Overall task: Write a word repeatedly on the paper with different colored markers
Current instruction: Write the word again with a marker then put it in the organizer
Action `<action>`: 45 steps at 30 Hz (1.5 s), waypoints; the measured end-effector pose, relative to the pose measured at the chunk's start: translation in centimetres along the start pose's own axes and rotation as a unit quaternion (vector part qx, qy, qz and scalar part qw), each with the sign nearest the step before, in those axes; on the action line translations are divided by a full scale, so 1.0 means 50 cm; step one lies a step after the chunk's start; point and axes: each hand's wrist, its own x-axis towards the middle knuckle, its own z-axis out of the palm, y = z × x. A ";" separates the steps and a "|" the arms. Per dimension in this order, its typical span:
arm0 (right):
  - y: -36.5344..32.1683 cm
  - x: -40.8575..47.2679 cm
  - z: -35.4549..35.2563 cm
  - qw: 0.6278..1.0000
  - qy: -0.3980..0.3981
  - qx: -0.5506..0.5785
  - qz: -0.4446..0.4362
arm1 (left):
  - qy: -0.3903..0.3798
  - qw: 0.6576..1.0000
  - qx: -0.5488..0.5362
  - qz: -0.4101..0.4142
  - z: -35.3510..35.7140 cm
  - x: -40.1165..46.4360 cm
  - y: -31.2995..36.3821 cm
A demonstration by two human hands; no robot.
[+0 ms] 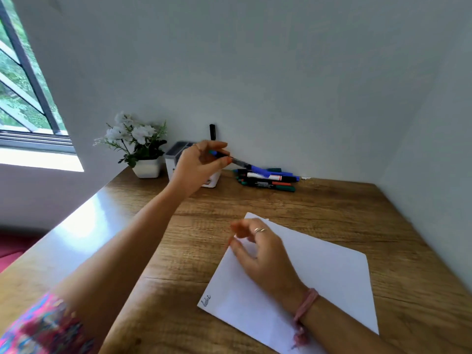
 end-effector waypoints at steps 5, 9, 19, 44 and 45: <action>-0.026 0.010 -0.036 0.989 0.127 0.080 0.015 | 0.021 0.984 -0.174 -0.036 -0.032 -0.094 0.051; -0.028 0.014 -0.035 0.985 0.069 0.135 0.083 | -0.060 0.979 -0.178 -0.084 -0.014 -0.133 0.061; -0.035 0.022 -0.051 0.975 -0.010 0.196 0.108 | -0.177 0.977 -0.073 -0.090 0.046 -0.185 0.072; -0.015 0.029 -0.036 0.884 0.073 0.417 0.200 | -0.298 0.945 0.018 -0.133 0.035 -0.192 0.047; -0.016 0.029 -0.035 0.881 0.077 0.424 0.197 | -0.310 0.940 0.042 -0.138 0.011 -0.183 0.042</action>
